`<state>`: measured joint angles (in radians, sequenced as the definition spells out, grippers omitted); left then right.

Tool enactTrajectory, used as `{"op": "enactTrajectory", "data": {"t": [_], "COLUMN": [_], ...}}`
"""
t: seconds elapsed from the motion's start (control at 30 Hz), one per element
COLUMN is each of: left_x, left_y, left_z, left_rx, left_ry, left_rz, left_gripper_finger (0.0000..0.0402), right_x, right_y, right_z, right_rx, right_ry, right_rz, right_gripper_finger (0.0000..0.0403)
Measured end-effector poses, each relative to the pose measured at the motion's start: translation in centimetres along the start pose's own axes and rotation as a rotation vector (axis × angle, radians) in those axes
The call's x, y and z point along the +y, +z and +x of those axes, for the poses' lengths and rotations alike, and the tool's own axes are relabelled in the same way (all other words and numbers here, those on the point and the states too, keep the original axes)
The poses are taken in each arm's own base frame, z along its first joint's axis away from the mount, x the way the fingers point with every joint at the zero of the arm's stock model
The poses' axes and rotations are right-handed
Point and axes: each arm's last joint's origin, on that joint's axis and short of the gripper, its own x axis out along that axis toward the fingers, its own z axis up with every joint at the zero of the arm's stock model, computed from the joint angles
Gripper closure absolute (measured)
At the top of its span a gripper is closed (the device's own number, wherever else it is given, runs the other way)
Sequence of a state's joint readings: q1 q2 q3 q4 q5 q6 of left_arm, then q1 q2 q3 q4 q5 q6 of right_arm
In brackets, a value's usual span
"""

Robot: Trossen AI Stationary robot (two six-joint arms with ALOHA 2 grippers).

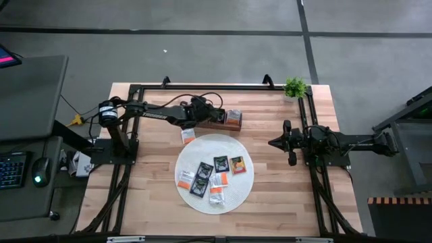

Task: Pick & Place Tea
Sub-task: Put the yellow tea bag into the left section of the wooden organizer

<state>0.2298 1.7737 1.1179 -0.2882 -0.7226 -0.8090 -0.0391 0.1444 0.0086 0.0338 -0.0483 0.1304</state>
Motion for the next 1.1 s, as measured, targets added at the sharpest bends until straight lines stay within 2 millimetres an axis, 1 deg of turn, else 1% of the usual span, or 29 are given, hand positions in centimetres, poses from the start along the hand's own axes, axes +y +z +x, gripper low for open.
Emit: {"op": "enactTrajectory", "data": {"t": [0.2,0.27,0.33,0.43,1.1], "left_x": [0.0,-0.3,-0.1,-0.4,-0.3], "left_y": [-0.1,-0.7,-1.3,-0.9,-1.0], "left_z": [0.1,0.8,1.1,1.0,1.0], "left_rx": [0.0,0.0,0.031,0.017,0.016], "left_ry": [0.006,0.015,0.027,0.007,0.018], "left_rz": [-0.004,0.001,0.028,0.008,0.014], "left_gripper_finger": [0.0284,0.0284,0.0284,0.0284,0.0284], "right_x": [0.0,0.0,0.0,0.0,0.0], "right_y": [0.0,0.0,0.0,0.0,0.0], "right_z": [0.0,0.0,0.0,0.0,0.0], "right_rx": [0.0,0.0,0.0,0.0,0.0], "right_ry": [0.0,0.001,0.0,0.0,0.001], "right_rz": [0.0,0.0,0.0,0.0,0.0], "right_gripper_finger": [0.0391,0.0391,0.0391,0.0391,0.0391]}}
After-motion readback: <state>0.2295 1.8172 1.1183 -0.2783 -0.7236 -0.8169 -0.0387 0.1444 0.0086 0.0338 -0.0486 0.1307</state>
